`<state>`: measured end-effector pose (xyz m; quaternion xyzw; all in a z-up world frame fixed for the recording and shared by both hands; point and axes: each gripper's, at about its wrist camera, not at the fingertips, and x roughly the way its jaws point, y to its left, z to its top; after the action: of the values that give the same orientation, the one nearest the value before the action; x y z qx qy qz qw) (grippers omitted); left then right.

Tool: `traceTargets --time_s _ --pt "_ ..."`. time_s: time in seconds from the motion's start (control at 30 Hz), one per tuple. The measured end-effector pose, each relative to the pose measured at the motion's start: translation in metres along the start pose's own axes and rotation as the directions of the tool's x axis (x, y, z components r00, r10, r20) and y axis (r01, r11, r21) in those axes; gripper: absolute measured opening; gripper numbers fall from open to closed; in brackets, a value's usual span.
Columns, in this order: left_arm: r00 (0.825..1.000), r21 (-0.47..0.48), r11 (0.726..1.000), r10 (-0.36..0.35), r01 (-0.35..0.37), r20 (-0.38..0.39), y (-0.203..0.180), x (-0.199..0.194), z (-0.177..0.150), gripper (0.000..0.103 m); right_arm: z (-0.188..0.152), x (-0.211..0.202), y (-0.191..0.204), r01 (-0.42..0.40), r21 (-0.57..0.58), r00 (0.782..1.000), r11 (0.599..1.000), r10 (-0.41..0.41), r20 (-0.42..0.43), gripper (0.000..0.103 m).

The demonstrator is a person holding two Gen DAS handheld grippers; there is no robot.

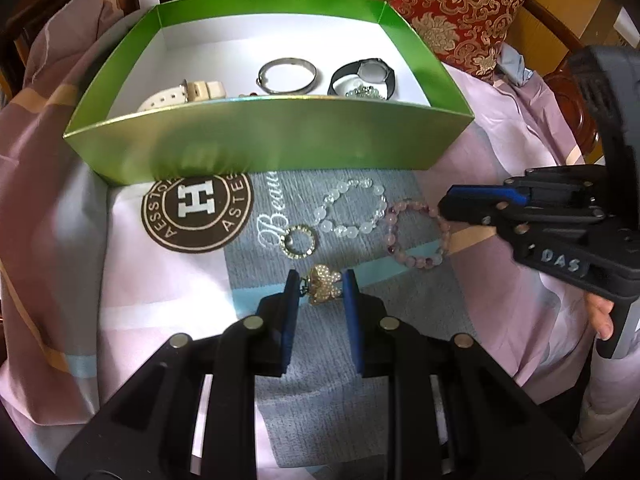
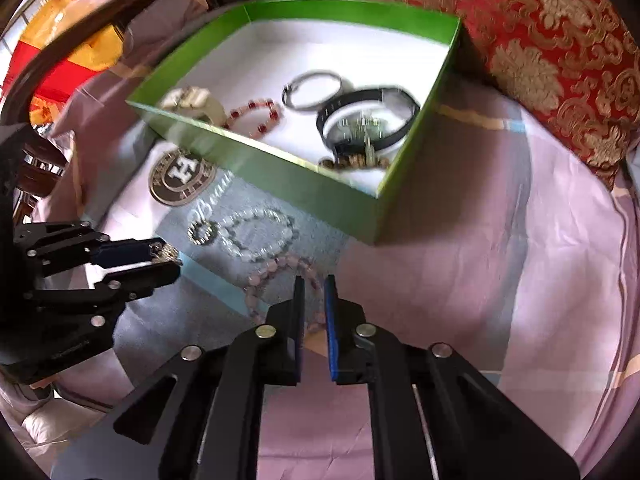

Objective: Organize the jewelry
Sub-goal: 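Close the left gripper on the butterfly brooch while the right gripper closes on the pink bracelet, then lift the brooch with the left gripper over the box while the right gripper carries the pink bracelet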

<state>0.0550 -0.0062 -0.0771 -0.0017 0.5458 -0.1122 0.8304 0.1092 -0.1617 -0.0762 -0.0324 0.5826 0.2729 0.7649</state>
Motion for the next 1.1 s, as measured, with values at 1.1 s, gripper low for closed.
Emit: traceTargets --time_s 1.1 --pt "0.997 0.019 0.999 0.037 -0.039 0.07 -0.005 -0.026 0.005 0.022 0.0 -0.065 0.033 0.036 -0.088 0.984 0.995 -0.02 0.179 0.007"
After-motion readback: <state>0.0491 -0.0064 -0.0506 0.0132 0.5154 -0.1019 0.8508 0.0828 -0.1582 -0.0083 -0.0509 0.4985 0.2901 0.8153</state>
